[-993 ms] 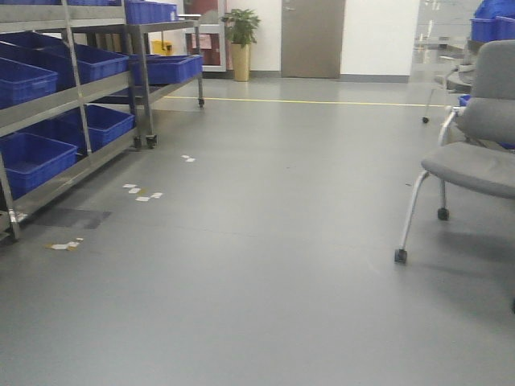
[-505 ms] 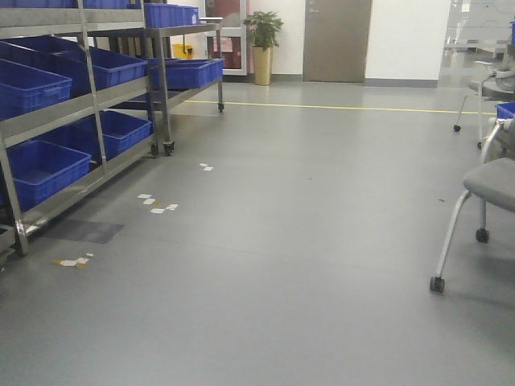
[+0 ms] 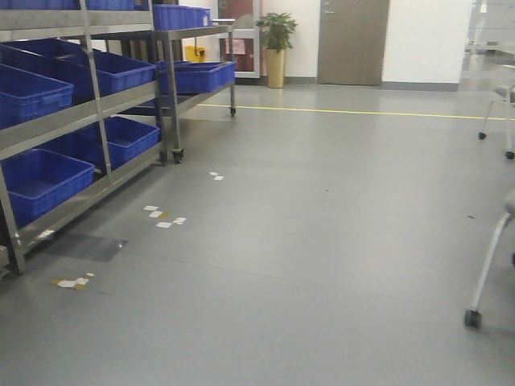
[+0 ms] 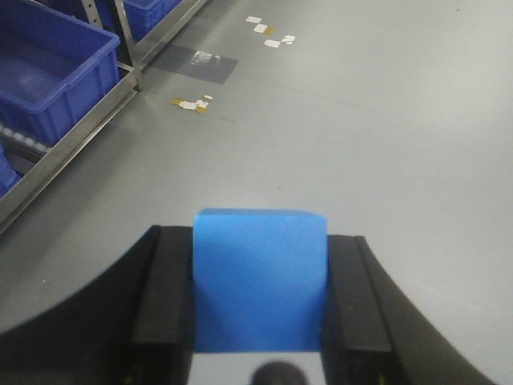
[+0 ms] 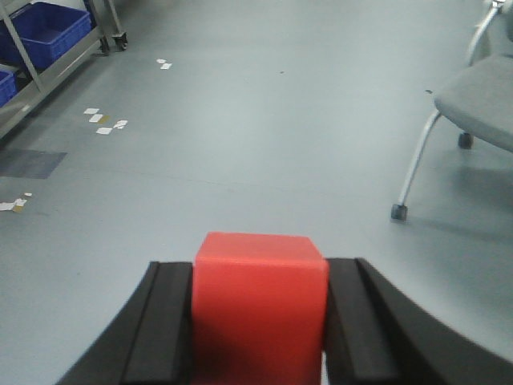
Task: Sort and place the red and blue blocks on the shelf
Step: 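Drive the base toward the shelves of blue bins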
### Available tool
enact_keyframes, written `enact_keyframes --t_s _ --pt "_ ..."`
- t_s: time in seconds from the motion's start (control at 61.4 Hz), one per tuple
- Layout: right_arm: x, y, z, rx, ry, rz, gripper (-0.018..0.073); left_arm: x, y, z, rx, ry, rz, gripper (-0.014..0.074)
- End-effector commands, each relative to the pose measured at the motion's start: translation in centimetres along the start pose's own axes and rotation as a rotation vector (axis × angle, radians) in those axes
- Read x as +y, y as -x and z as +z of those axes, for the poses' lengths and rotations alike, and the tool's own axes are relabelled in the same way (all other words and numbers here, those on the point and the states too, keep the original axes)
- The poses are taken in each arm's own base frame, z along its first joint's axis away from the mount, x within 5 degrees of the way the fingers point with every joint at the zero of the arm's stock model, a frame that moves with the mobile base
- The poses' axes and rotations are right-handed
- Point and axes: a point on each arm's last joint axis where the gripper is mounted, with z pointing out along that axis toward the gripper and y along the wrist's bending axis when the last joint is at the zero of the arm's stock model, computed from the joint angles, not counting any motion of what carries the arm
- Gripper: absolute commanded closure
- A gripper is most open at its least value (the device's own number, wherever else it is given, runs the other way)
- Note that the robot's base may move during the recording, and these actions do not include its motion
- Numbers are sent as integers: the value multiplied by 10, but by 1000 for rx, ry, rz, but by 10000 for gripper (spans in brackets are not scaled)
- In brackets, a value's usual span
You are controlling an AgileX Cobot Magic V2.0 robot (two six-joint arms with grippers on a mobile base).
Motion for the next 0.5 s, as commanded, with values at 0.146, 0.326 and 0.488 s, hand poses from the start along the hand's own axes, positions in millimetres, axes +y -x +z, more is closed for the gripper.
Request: enact_keyframes --t_s 0.146,0.326,0.488 --pt "4 17 -3 -112 31 -21 512 -3 14 -4 -91 -31 6 473" --pt "4 17 -3 -112 31 -21 512 -3 14 -4 -91 -31 6 473" --pt "4 17 -3 -112 31 -21 512 -3 14 -4 -91 -31 6 473"
